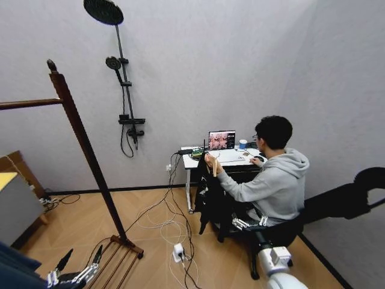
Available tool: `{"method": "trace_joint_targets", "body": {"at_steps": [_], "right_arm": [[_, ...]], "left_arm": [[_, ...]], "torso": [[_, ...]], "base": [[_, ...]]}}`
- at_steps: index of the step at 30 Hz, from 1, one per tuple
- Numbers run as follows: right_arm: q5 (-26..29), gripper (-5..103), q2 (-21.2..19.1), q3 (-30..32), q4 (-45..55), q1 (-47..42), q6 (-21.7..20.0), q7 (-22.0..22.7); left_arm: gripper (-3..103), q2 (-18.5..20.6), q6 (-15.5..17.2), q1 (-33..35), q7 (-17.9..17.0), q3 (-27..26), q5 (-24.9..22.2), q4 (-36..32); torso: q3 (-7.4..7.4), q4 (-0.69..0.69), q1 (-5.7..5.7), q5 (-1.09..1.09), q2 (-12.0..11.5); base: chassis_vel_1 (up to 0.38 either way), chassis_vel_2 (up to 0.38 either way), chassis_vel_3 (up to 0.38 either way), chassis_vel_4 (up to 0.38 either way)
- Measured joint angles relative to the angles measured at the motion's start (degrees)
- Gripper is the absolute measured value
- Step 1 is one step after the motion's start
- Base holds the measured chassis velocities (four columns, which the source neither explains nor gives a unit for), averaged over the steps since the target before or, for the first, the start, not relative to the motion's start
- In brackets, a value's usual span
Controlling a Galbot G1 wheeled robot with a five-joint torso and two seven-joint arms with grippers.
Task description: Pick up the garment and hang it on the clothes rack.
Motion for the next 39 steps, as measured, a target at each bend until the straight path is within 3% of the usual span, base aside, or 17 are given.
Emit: {"method": "trace_joint_targets", "body": {"at_steps": [7, 9, 14, 16, 19, 27, 30, 34, 36, 39], "right_arm": [[6.67, 100, -7.97, -2.14, -13.03, 18.39, -1.84, -1.55], [8.9, 100, -11.58, -4.42, -19.27, 25.16, -0.16, -5.96], [10.91, 100, -14.48, -9.05, -27.64, 36.0, 1.05, -8.33], [10.92, 100, -14.13, -12.26, -32.85, 42.31, 1.3, -8.5], [10.96, 100, -13.15, -13.88, -35.13, 44.9, 1.23, -8.49], [10.89, 100, -7.85, -18.53, -38.13, 48.0, -1.31, -6.58], [8.89, 103, -6.19, -19.53, -39.73, 49.34, -1.7, -3.48], [5.63, 90, -5.41, -19.81, -39.39, 49.65, -3.14, 0.41], [4.95, 85, -5.46, -19.85, -39.14, 49.64, -3.41, 0.82], [4.85, 69, -5.5, -19.94, -39.99, 49.91, -3.45, 0.34]], "left_arm": [[100, 0.0, 0.0, 0.0, 0.02, 0.0, 0.0, 0.0], [100, 0.0, 0.0, -0.01, 0.01, 0.0, 0.0, 0.0], [100, 0.0, 0.0, -0.01, 0.0, 0.0, 0.0, 0.0], [100, -0.01, 0.0, -0.01, 0.01, 0.0, 0.0, 0.0], [100, 0.0, 0.0, -0.01, 0.01, 0.0, 0.0, 0.0], [100, 0.0, 0.0, -0.01, 0.01, 0.0, 0.0, 0.0], [100, 0.0, 0.0, -0.01, 0.01, 0.0, 0.0, 0.0], [100, 0.0, 0.0, -0.01, 0.0, 0.0, 0.0, 0.0], [100, 0.0, 0.0, -0.01, 0.0, 0.0, 0.0, 0.0], [100, 0.0, 0.0, -0.01, 0.0, 0.0, 0.0, 0.0]], "torso": [[0.04, 0.02, 0.1, 0.04, -0.04], [0.05, 0.01, 0.14, 0.04, -0.07], [0.05, 0.0, 0.13, 0.02, -0.06], [0.04, 0.02, 0.1, 0.02, -0.05], [0.04, 0.02, 0.1, 0.01, -0.05], [0.04, 0.01, 0.1, 0.02, -0.05], [0.03, 0.02, 0.1, 0.01, -0.05], [0.03, 0.0, 0.1, 0.02, -0.05], [0.03, -0.01, 0.1, 0.01, -0.04], [0.03, 0.0, 0.09, 0.02, -0.04]], "base": [[0.019, -0.008, 0.007, 0.01], [-0.048, 0.025, 0.074, -0.025], [-0.008, 0.006, 0.015, -0.005], [0.0, 0.0, 0.0, 0.0], [0.0, 0.0, 0.0, 0.0], [0.0, 0.0, 0.0, 0.0], [0.0, 0.0, 0.0, 0.0], [0.0, 0.0, 0.0, 0.0], [0.0, 0.0, 0.0, 0.0], [0.0, 0.0, 0.0, 0.0]]}}
